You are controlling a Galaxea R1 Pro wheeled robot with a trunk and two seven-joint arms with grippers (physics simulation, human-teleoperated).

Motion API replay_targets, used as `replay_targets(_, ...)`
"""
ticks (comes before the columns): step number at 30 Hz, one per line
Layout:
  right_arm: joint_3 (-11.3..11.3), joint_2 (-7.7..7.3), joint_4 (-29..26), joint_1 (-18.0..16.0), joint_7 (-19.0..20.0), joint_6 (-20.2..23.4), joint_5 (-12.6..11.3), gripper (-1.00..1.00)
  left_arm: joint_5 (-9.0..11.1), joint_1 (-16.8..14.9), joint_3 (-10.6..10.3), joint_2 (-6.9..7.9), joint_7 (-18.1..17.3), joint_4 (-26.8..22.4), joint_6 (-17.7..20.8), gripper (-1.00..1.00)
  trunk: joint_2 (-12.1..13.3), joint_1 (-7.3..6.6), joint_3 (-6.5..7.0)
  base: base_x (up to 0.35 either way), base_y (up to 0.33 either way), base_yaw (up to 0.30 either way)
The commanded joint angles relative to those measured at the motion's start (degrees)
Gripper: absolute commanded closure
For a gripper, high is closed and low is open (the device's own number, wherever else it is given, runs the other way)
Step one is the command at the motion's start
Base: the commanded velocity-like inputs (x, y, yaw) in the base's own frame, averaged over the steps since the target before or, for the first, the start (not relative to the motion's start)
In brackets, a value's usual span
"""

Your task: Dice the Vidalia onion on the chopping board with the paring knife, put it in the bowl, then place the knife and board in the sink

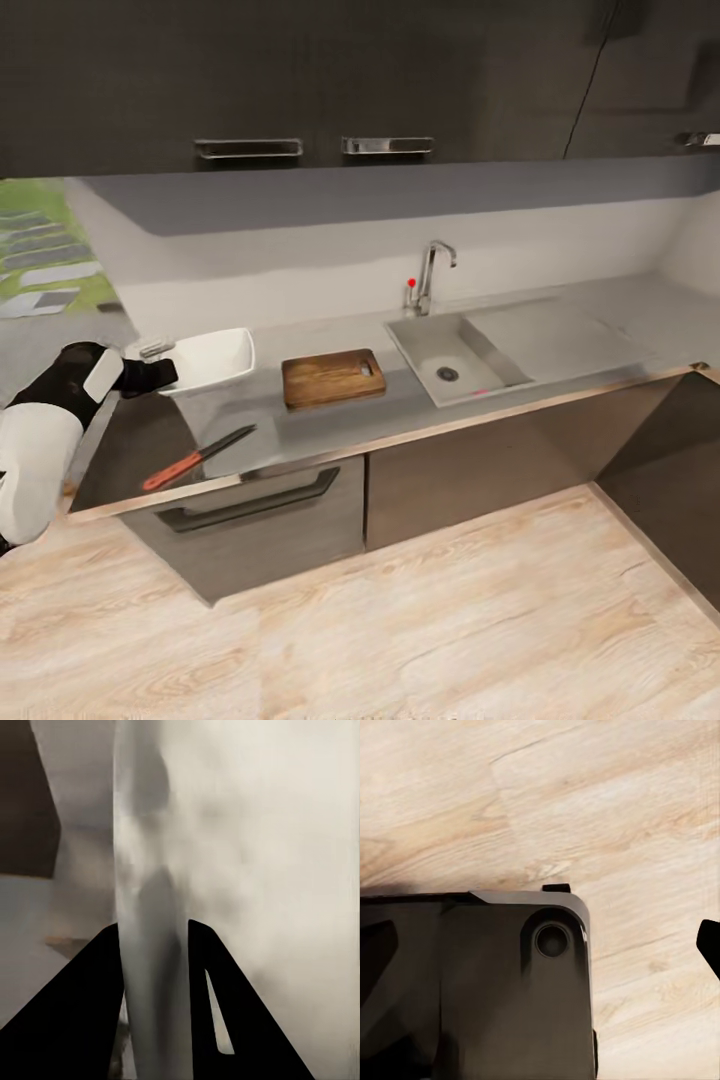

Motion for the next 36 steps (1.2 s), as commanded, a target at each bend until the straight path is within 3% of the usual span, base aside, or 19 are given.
replay_targets(1,0.48,-0.06,-0.10,0.01,-0.22,-0.14,-0.54,-1.00,-0.27,-0.04,0.47,-0.03,-0.29,0.37,0.29,1.00,-0.11,0.02,-0.10,-0.117,0.300,0.213)
replay_targets(7,0.48,-0.04,-0.10,0.01,-0.22,-0.14,-0.54,-1.00,-0.30,-0.04,0.47,-0.03,-0.29,0.77,0.22,1.00,-0.11,0.02,-0.10,-0.088,0.272,0.234)
replay_targets(17,0.48,-0.07,-0.10,0.01,-0.22,-0.14,-0.54,-1.00,-0.35,-0.04,0.47,-0.03,-0.29,1.42,0.20,1.00,-0.11,0.02,-0.10,-0.006,0.025,0.205)
replay_targets(36,0.48,-0.09,-0.10,0.01,-0.22,-0.14,-0.54,-1.00,-0.44,-0.04,0.46,-0.35,-0.29,1.38,0.20,1.00,-0.11,0.02,-0.10,0.032,-0.045,0.007)
